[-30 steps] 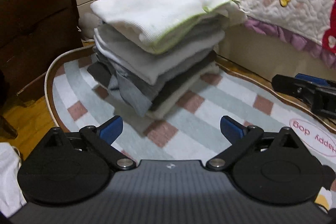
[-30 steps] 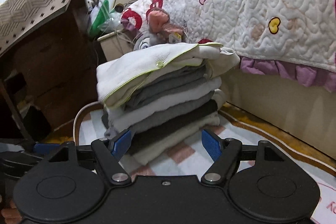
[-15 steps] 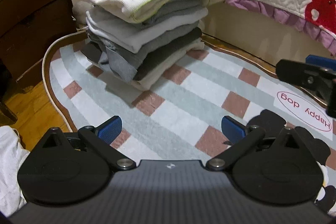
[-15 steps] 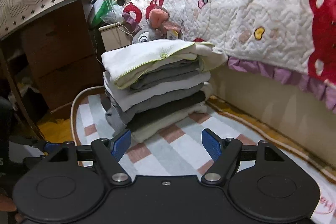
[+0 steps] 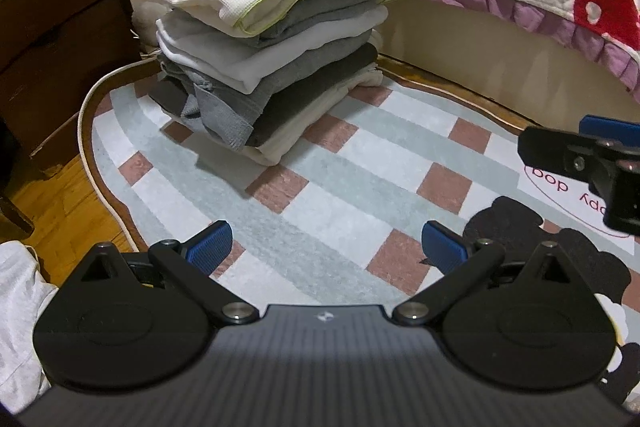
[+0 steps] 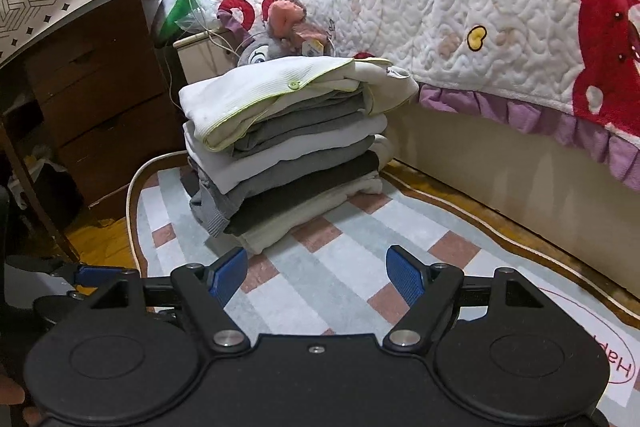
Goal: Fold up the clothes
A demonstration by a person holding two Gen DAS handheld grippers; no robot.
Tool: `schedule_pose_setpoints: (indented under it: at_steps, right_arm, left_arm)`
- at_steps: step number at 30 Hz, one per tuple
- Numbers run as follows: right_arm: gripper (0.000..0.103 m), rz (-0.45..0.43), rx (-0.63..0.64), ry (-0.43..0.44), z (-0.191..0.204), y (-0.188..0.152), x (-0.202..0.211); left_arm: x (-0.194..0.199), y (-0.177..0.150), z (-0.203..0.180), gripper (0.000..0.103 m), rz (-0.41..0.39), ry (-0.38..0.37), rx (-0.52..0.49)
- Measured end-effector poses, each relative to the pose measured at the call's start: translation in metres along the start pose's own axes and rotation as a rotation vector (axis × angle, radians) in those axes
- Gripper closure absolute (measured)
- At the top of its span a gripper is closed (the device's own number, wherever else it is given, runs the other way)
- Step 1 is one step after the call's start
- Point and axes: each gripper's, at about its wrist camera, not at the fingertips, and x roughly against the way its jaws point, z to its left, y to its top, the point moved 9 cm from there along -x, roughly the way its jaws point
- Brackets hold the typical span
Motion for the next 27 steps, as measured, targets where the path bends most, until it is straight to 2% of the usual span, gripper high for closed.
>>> schedule_pose_setpoints:
  at_steps: [15, 22, 27]
  right_arm:
    - [0.023, 0.034, -0.028, -0.001, 0.002, -0.006, -0.008]
    - [0.023, 0.055, -0.042, 0.013, 0.004, -0.010, -0.011]
    - [0.023, 0.064, -0.041, 0.014, 0.005, -0.012, -0.013]
  left_arm:
    - [0.000, 0.006, 0.006, 0.000, -0.014, -0.001, -0.028]
    - [0.000, 0.007, 0.007, 0.000, -0.025, 0.041, -0.068]
    - [-0.001, 0.005, 0.005, 0.000, -0.015, 0.023, -0.064]
